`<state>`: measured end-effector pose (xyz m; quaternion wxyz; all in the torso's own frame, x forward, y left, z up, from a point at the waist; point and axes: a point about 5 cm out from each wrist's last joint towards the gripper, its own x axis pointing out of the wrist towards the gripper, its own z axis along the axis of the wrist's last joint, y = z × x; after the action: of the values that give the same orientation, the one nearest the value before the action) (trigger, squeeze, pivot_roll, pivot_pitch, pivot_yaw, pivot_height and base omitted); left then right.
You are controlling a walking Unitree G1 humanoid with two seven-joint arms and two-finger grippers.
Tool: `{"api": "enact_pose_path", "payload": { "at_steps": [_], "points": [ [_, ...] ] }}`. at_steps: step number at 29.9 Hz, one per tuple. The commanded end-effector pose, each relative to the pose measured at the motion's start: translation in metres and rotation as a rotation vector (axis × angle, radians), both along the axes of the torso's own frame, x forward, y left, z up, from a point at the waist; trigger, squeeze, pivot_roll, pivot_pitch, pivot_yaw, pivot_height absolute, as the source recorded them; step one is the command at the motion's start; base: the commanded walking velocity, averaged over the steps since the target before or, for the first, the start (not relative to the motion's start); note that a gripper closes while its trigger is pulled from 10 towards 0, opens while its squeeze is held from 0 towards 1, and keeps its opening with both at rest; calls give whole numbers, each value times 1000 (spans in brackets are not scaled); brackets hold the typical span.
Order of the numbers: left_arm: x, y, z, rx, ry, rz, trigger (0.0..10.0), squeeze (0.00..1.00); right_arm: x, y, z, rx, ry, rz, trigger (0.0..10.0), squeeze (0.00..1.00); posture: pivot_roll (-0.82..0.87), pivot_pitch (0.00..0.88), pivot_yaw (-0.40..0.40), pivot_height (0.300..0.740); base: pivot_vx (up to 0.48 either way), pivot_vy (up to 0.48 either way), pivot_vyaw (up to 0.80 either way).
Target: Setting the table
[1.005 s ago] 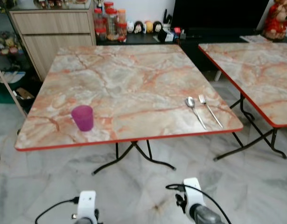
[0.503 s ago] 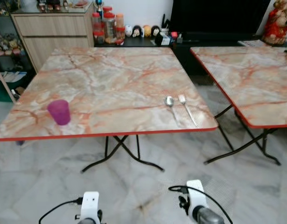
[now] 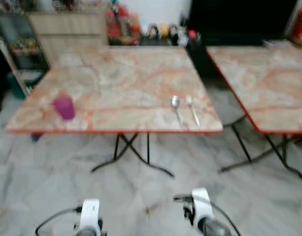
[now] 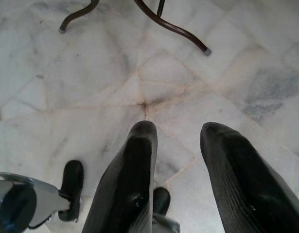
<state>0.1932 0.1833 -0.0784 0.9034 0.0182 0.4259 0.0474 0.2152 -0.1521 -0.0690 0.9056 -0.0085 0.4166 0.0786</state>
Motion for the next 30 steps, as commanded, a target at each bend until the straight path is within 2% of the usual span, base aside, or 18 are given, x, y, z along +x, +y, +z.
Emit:
{"api": "enact_pose_path", "payload": {
  "at_steps": [1,25,30],
  "points": [
    [5,3,3,11,-12,0,10000,0,1,2,1,-6,-7,10,10000,0,-30,0,-44,740,311,0,0],
    [5,2,3,8,-9,-5,10000,0,1,2,1,2,-9,1,10000,0,-29,0,-44,740,310,0,0],
    [4,1,2,5,-8,-11,10000,0,6,5,4,5,-39,12,10000,0,-38,0,-36,740,96,0,0]
  ]
}}
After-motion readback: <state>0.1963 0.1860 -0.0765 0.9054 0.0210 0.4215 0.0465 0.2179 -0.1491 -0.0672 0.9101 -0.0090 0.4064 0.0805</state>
